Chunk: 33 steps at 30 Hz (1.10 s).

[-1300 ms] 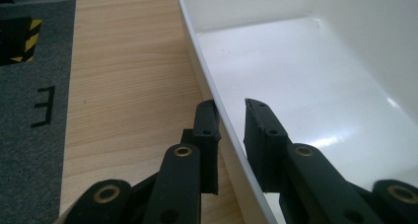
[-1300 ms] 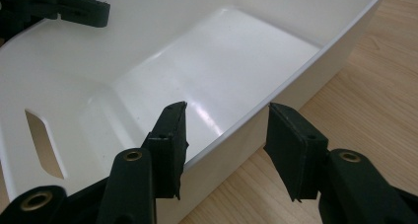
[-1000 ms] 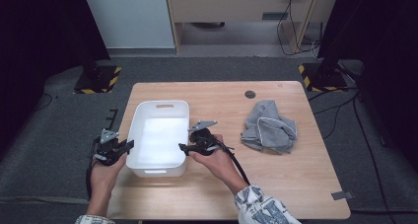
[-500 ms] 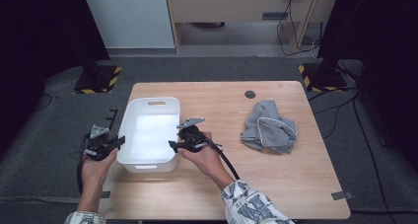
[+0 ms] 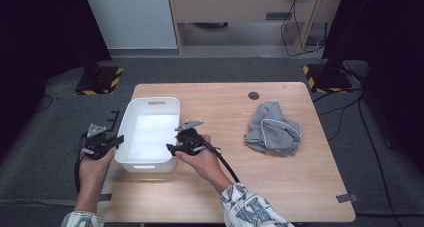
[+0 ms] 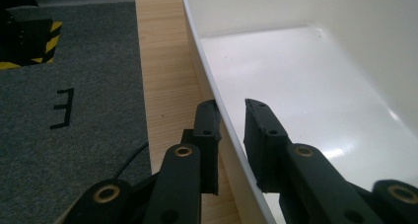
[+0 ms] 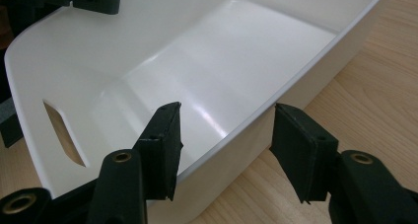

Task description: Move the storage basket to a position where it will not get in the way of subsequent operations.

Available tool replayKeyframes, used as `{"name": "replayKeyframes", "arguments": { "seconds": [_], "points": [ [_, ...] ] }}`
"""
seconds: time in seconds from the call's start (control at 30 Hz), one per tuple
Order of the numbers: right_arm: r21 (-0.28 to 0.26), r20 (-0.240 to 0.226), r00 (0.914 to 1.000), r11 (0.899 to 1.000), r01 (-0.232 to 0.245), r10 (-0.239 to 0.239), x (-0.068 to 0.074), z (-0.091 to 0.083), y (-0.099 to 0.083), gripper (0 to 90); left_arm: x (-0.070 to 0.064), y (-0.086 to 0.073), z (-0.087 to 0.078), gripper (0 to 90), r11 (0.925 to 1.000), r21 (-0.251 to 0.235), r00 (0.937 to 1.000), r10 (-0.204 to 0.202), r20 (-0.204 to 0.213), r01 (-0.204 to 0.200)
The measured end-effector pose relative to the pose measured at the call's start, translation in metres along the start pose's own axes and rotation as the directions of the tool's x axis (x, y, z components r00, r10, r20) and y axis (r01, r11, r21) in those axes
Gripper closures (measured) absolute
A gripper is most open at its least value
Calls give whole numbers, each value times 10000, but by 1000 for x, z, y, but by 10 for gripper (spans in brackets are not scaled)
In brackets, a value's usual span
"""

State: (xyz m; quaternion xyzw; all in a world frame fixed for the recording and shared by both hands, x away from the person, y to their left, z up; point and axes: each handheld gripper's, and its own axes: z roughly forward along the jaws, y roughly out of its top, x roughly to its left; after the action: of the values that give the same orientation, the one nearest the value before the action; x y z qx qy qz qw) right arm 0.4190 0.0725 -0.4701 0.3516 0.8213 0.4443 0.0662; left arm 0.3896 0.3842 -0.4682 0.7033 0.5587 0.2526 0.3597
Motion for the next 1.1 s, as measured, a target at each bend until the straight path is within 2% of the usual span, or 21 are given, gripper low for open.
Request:
{"name": "replayKeyframes", "arguments": {
  "seconds": [0.07, 0.23, 0.43, 0.47, 0.53, 0.77, 0.9, 1.0, 1.1],
  "points": [
    [61, -39, 10000, 10000, 7, -7, 3, 1, 0, 436, 1, 1, 0, 746, 9999, 14, 9999, 99, -41, -99],
    [50, -26, 10000, 10000, 41, -41, 4, 3, 1, 431, 7, 0, 1, 716, 9996, -122, 9996, -242, 135, 243],
    [52, -12, 9999, 9999, 143, -143, 4, 4, 2, 430, 8, -1, 1, 713, 9997, -170, 9998, -186, 37, 187],
    [68, -62, 9999, 9999, 100, -99, 4, 4, 2, 425, 8, -2, 1, 674, 9993, -248, 9996, -275, -29, 274],
    [122, -102, 9999, 9999, 85, -84, 5, 4, 2, 416, 9, -2, 1, 666, 9992, -283, 9996, -297, 4, 297],
    [129, -308, 9995, 9999, 54, -50, 7, 2, 0, 414, 10, -1, 2, 678, 9996, -260, 9999, -111, -103, 109],
    [79, -311, 9995, 10000, 59, -57, 9, 2, -1, 407, 12, -1, 2, 655, 9996, -260, 9998, -70, -198, 65],
    [64, -317, 9995, 10000, 61, -59, 10, 2, -1, 405, 12, 0, 2, 640, 9996, -275, 9997, -124, -230, 117],
    [59, -338, 9994, 10000, 51, -49, 9, 1, -1, 406, 12, 1, -1, 589, 9977, -574, 9990, -380, -213, 367]
  ]
}}
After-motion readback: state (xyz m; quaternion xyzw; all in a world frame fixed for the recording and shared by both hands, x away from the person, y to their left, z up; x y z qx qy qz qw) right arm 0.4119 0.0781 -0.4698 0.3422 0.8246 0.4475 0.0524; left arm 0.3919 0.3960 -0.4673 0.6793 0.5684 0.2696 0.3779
